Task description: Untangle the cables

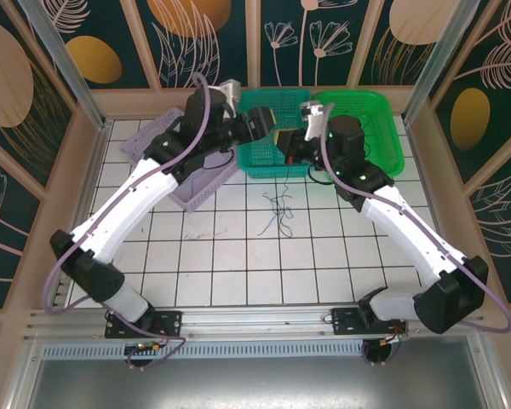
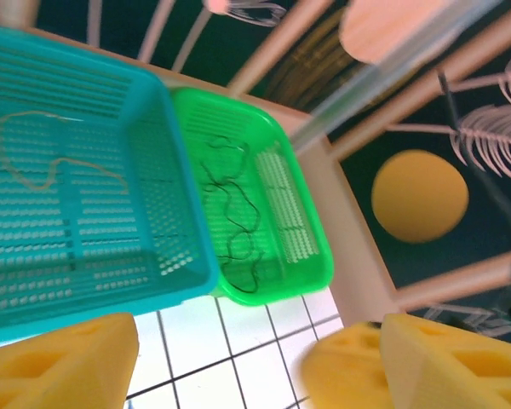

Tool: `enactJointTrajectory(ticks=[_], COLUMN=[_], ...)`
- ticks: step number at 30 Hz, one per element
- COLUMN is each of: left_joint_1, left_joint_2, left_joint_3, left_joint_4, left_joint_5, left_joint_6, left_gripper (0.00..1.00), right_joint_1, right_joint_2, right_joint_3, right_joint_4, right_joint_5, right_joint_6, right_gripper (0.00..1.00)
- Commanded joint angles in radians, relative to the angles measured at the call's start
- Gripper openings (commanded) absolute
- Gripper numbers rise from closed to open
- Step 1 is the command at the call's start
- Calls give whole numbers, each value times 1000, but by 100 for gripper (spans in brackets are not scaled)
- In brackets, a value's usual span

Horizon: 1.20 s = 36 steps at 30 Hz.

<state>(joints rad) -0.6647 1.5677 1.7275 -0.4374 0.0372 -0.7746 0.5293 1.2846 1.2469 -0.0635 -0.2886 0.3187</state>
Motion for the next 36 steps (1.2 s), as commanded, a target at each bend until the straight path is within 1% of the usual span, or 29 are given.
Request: enactJointTrajectory(ticks=[1, 3, 5, 8, 10, 12, 14, 16, 20, 27, 29, 30, 33, 36], left_joint_1=[19, 26, 28, 29, 27, 28, 24, 24, 12, -23, -33, -40, -51, -53], left_joint_2=[-85, -102, -103, -90, -78, -66, -51, -19, 40, 124, 141, 180, 224, 224], left_joint_3=[-97, -162, -223, -331, -427, -524, -603, -645, -661, -639, -625, -609, -567, -544], left_joint_4=[11, 3, 5, 23, 90, 201, 308, 377, 487, 519, 528, 522, 495, 407], left_joint_5=[-154, -151, -112, -41, 40, 113, 158, 203, 265, 331, 346, 352, 369, 331], left_joint_6=[-121, -166, -207, -311, -401, -488, -561, -613, -677, -769, -772, -767, -753, -714], left_gripper=[75, 74, 71, 68, 68, 68, 69, 71, 72, 74, 74, 74, 73, 72], right_joint_1=[-6, -13, -18, -25, -28, -28, -28, -28, -28, -28, -28, -29, -28, -37], right_joint_2=[-58, -72, -79, -82, -76, -73, -75, -78, -89, -105, -115, -124, -149, -172], right_joint_3=[56, 63, 83, 123, 148, 157, 160, 160, 146, 110, 93, 82, 36, -19], right_joint_4=[-33, -41, -55, -71, -81, -80, -79, -80, -75, -61, -66, -67, -78, -87], right_joint_5=[84, 97, 110, 120, 115, 106, 102, 94, 80, 19, 16, 14, 15, 16], right_joint_6=[71, 101, 122, 145, 160, 177, 195, 214, 242, 262, 266, 269, 267, 271], right_gripper=[0, 0, 0, 0, 0, 0, 0, 0, 0, 0, 0, 0, 0, 0])
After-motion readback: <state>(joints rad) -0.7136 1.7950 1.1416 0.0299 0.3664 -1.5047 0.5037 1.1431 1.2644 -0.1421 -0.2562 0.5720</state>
